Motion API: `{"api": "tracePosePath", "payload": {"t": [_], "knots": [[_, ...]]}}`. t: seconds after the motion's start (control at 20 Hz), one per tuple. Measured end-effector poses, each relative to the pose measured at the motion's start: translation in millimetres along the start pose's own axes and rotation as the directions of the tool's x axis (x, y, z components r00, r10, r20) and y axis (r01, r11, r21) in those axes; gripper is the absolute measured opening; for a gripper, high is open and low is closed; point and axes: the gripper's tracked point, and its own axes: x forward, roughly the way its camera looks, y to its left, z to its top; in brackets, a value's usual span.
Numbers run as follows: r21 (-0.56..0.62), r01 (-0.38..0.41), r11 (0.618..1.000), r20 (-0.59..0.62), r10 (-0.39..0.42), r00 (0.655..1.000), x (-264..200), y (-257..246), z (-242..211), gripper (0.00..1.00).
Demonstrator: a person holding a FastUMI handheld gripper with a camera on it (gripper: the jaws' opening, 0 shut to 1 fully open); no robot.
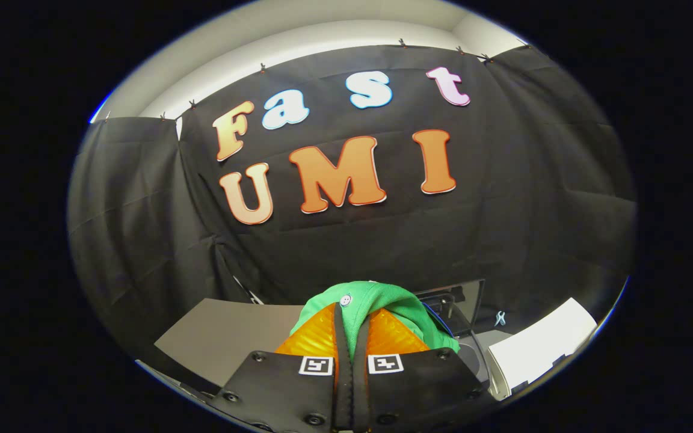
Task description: Put the clothes into the washing machine and then close the washing machine lid.
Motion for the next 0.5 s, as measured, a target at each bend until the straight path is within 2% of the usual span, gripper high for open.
{"api": "tracePosePath", "payload": {"t": [0.25,0.5], "knots": [[0.005,0.067,0.998,-0.03,-0.067,0.997,15,-48,-18,0.08],[0.003,0.099,0.995,-0.084,-0.098,0.992,34,-82,-48,0.08]]}}
